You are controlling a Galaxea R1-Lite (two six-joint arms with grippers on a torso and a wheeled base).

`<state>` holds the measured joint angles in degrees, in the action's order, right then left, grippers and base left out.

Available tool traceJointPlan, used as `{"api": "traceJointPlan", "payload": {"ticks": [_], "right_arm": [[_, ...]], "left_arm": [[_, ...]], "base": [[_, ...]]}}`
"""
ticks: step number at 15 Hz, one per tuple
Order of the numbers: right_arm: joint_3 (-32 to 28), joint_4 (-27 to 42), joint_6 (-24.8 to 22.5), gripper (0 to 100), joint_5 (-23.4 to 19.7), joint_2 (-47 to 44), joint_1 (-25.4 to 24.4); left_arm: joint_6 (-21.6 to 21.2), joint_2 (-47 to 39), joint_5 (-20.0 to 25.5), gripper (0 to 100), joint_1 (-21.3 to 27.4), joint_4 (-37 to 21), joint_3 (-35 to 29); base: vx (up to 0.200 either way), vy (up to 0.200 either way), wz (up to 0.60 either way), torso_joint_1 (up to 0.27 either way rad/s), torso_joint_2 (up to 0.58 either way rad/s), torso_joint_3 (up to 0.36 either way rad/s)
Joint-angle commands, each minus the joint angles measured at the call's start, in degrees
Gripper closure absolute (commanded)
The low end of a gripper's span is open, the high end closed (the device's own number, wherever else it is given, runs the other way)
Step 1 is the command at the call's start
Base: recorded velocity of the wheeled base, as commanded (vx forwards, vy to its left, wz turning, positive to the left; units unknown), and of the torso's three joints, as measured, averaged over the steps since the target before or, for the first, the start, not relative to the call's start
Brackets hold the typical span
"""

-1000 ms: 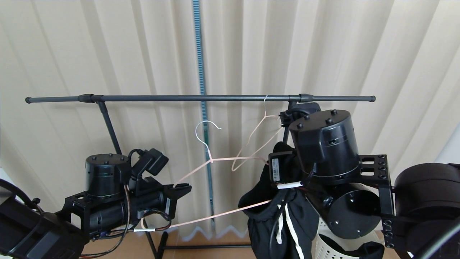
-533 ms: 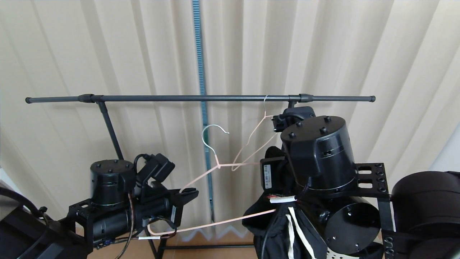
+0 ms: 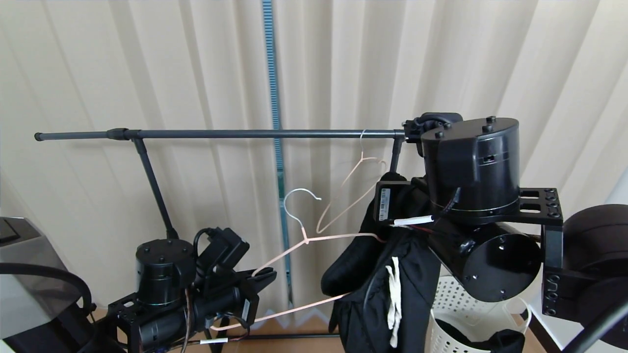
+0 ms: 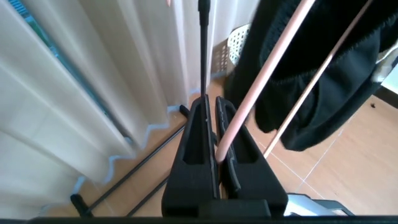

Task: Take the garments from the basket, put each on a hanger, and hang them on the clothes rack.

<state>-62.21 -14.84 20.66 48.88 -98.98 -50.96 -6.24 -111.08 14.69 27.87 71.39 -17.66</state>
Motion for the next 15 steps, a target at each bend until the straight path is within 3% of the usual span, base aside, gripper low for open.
{"api": "traceJointPlan", "payload": {"ticks": [1, 5, 15], "right_arm": [[0.1, 0.0, 0.3, 100, 0.1, -0.3, -0.5], [0.1, -0.3, 0.6, 100, 0.0, -3.5, -2.0], [0.2, -4.1, 1.9, 100, 0.2, -5.2, -4.0]], "left_arm": [[0.4, -0.9, -1.1, 100, 1.0, 0.1, -0.6], [4.0, -1.0, -3.8, 100, 2.9, 3.6, -1.1], [6.2, -0.9, -6.2, 100, 6.9, 6.0, -0.3]], "base": [[0.000, 0.000, 0.00, 0.000, 0.00, 0.000], [0.000, 0.000, 0.00, 0.000, 0.00, 0.000], [0.000, 0.000, 0.00, 0.000, 0.00, 0.000]]}}
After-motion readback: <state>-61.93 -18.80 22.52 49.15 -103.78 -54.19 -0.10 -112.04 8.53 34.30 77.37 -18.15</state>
